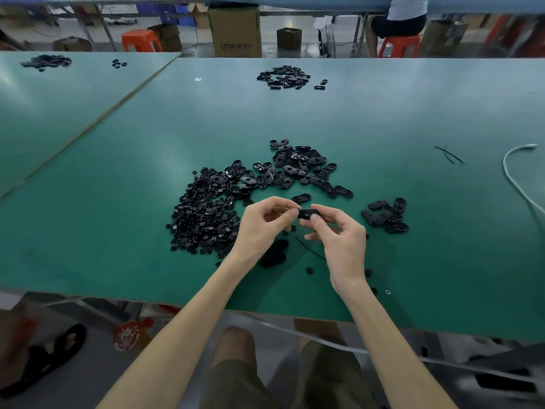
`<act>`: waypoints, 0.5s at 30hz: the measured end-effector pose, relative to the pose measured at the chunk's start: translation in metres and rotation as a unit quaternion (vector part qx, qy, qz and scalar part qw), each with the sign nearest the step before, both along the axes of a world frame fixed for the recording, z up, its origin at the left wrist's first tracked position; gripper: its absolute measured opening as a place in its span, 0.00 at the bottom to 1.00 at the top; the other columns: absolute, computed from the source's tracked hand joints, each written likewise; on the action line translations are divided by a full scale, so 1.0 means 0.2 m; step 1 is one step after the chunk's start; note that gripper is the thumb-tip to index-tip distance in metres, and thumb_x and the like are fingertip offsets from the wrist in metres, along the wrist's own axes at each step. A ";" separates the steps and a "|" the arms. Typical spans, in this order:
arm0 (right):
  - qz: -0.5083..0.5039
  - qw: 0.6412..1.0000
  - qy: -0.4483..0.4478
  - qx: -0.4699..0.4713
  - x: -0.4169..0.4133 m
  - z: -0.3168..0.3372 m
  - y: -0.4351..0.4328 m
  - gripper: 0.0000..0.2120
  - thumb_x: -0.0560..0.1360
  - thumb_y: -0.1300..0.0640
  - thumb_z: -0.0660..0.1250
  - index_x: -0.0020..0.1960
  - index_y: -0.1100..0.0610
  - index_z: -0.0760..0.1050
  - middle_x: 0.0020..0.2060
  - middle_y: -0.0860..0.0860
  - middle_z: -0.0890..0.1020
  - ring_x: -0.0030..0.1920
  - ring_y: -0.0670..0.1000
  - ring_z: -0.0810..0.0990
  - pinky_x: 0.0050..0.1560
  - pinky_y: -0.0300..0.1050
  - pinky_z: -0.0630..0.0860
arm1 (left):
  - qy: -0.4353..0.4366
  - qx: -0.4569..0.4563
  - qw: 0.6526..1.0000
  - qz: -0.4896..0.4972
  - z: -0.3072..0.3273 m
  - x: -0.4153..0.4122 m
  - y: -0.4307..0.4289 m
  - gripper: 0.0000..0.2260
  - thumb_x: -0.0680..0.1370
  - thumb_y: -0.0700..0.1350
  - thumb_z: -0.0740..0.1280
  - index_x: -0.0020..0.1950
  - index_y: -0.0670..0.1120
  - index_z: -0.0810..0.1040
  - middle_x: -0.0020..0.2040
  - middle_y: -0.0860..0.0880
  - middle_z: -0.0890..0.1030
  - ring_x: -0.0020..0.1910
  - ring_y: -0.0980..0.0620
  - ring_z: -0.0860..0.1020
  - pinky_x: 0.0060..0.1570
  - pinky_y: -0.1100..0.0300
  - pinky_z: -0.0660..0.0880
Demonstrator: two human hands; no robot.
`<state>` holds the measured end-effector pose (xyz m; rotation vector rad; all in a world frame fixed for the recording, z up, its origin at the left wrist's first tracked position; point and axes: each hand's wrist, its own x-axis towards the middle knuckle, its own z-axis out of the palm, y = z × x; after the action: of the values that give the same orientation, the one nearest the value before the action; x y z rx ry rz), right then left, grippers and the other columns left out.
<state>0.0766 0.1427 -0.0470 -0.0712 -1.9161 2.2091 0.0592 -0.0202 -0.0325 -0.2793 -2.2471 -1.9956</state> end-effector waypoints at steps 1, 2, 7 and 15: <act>0.001 1.000 0.000 -0.002 0.00 0.00 0.00 0.08 0.80 0.64 0.72 0.55 0.53 0.85 0.46 0.50 0.89 0.47 0.53 0.89 0.44 0.45 0.85 | -0.001 0.002 1.000 -0.006 0.00 0.00 0.00 0.03 0.79 0.39 0.74 0.52 0.42 0.85 0.42 0.49 0.86 0.36 0.53 0.81 0.43 0.61 0.78; 0.002 1.000 0.000 -0.004 0.00 0.00 0.00 0.08 0.80 0.64 0.72 0.55 0.53 0.85 0.47 0.50 0.89 0.47 0.53 0.89 0.44 0.44 0.85 | -0.002 0.003 1.000 -0.011 0.00 0.00 0.01 0.03 0.79 0.38 0.73 0.52 0.41 0.85 0.43 0.48 0.86 0.37 0.53 0.81 0.42 0.62 0.78; 0.022 1.000 0.002 -0.007 0.00 0.02 -0.01 0.09 0.79 0.65 0.72 0.56 0.56 0.85 0.47 0.50 0.89 0.49 0.53 0.89 0.43 0.41 0.84 | -0.011 0.019 1.000 -0.003 0.00 0.00 0.00 0.05 0.78 0.38 0.75 0.52 0.41 0.83 0.43 0.43 0.86 0.37 0.52 0.82 0.40 0.61 0.79; 0.039 0.999 0.000 0.004 0.01 0.03 -0.01 0.09 0.78 0.65 0.74 0.54 0.53 0.85 0.46 0.50 0.89 0.46 0.51 0.89 0.41 0.39 0.81 | -0.010 0.016 1.000 -0.001 -0.02 -0.02 0.00 0.03 0.77 0.41 0.76 0.49 0.44 0.83 0.43 0.48 0.86 0.41 0.53 0.82 0.38 0.61 0.79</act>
<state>0.0794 0.1402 -0.0404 0.0066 -1.9584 2.2516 0.0558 -0.0203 -0.0371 -0.2583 -2.2265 -2.0419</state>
